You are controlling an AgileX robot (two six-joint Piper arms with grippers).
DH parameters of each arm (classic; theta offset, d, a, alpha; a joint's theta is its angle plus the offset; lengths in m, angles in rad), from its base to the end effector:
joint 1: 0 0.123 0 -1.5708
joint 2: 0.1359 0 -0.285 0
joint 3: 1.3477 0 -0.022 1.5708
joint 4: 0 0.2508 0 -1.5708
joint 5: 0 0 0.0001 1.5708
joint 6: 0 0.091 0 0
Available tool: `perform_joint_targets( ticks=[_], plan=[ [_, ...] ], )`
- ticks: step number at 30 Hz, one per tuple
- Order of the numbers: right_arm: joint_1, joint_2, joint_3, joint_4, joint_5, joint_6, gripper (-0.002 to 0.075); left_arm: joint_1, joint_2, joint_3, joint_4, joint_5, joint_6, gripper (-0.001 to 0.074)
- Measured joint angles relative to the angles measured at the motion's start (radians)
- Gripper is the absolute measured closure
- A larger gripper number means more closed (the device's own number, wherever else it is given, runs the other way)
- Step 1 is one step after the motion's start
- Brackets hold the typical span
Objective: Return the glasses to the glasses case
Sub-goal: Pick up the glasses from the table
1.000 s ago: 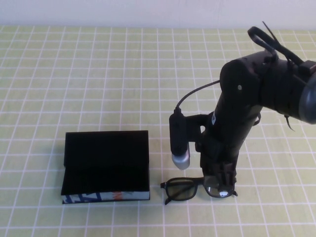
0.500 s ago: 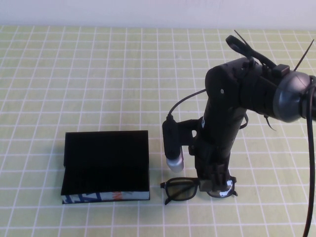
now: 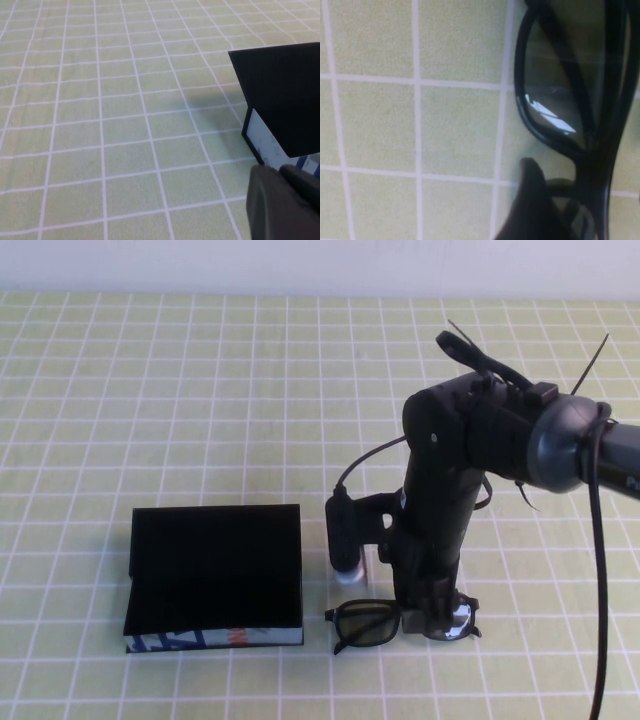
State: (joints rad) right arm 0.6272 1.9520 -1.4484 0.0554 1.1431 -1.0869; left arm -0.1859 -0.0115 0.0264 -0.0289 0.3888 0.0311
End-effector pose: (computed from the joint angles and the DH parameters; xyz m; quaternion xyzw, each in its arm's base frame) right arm 0.3051 0.2268 0.1985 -0.7482 0.6630 0.0233 0.0113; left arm 0.0511 -0.0106 0.1700 0.0801 0.8057 -0.0576 0.5841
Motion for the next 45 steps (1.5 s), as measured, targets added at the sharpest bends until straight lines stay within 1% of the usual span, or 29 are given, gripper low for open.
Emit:
perform_joint_targets(
  ticks=[7, 21, 27, 34, 37, 43, 45],
  plan=[
    [0.000, 0.051, -0.058, 0.002, -0.001, 0.000, 0.0340, 0.000, 0.000, 0.000, 0.000, 0.000, 0.000, 0.0738],
    [-0.016, 0.065, -0.066, 0.004, 0.026, 0.007, 0.0355, 0.000, 0.000, 0.000, 0.000, 0.000, 0.000, 0.0738],
    [-0.016, 0.065, -0.067, 0.004, 0.045, 0.036, 0.0426, 0.000, 0.000, 0.000, 0.000, 0.000, 0.000, 0.0738],
    [-0.016, 0.065, -0.067, 0.004, 0.057, 0.041, 0.0484, 0.000, 0.000, 0.000, 0.000, 0.000, 0.000, 0.0738],
    [-0.016, 0.065, -0.067, 0.004, 0.057, 0.041, 0.0529, 0.000, 0.000, 0.000, 0.000, 0.000, 0.000, 0.0738],
    [-0.016, 0.065, -0.068, 0.005, 0.068, 0.041, 0.0660, 0.000, 0.000, 0.000, 0.000, 0.000, 0.000, 0.0738],
    [-0.016, 0.065, -0.070, 0.005, 0.074, 0.041, 0.0686, 0.000, 0.000, 0.000, 0.000, 0.000, 0.000, 0.0738]
  ],
)
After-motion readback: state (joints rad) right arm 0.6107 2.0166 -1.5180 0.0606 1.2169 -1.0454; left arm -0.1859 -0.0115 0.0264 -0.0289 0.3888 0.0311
